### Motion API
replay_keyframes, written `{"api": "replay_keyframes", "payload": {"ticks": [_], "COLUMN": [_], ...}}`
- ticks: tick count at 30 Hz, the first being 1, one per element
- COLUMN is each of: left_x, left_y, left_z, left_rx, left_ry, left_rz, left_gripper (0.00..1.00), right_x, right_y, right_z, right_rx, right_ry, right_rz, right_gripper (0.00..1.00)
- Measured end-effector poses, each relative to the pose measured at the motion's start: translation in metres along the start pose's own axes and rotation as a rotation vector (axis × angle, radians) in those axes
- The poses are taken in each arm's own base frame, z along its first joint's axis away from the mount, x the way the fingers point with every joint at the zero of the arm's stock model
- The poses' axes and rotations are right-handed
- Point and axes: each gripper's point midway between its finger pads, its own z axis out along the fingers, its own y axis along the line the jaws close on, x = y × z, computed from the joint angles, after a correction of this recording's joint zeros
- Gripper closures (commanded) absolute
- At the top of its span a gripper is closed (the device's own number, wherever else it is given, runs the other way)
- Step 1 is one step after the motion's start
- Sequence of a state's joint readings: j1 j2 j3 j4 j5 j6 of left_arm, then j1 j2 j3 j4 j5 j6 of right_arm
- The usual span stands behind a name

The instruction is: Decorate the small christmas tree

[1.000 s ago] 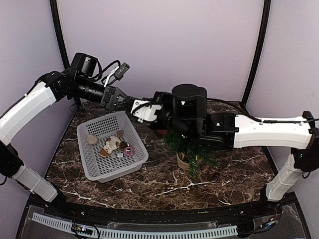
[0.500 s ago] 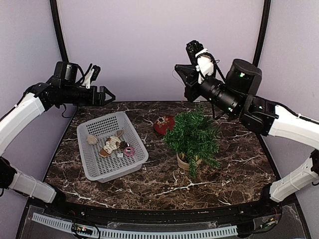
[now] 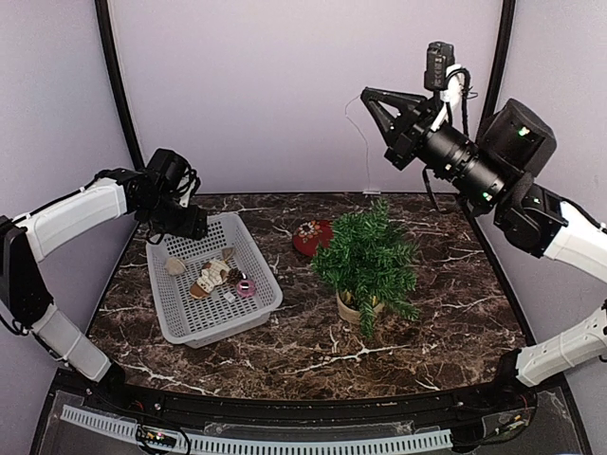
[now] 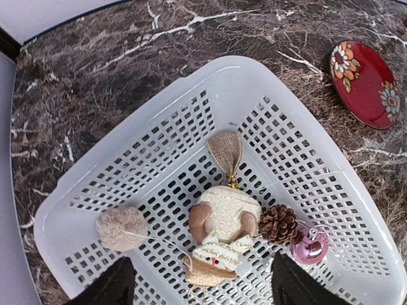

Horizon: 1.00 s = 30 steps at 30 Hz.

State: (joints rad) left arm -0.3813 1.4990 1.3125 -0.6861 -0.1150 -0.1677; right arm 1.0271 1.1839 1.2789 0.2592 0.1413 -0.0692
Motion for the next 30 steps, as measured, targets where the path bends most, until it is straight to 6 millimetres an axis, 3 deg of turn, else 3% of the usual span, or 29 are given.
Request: {"api": "replay_keyframes", "payload": {"ticks": [6,9,15,19,24,30], "left_x": [0.033,0.057,0.077,0.084,0.099,0.124], "left_y": [-0.005,-0.019,-0.050,-0.064,-0.081,-0.088], "left_z": [0.016,0.018,0.015,0.019,0.031,0.046], "left_rx": [0.040,0.132,0.329,0.387,0.418,0.393], "left_ry": [0.079,0.119,0.131,0.151,0.210,0.292], "left_rz": [0.001,-0.002,-0.009,-0.003,0.024,0.044], "left_gripper": [0.35,0.36,0.52,0.59,0.58,0.55], "right_x": [-0.044,-0.063,-0.089,-0.100,-0.106,-0.104], "right_y": [-0.001,-0.002,-0.003,-0.001,0.002,0.005], "right_z": [-0.015,-0.022,-0.030,-0.031,-0.029,-0.022], "right_rx": [-0.020,-0.024,-0.035,-0.051,-0.069,-0.080], "right_ry": [-0.105,-0.149,-0.213,-0.239,-0.252,-0.246], "right_rz": [0.014,0.016,0.018,0.017,0.012,0.008], "right_gripper": [1.00,1.00,1.00,1.00,1.00,1.00]}}
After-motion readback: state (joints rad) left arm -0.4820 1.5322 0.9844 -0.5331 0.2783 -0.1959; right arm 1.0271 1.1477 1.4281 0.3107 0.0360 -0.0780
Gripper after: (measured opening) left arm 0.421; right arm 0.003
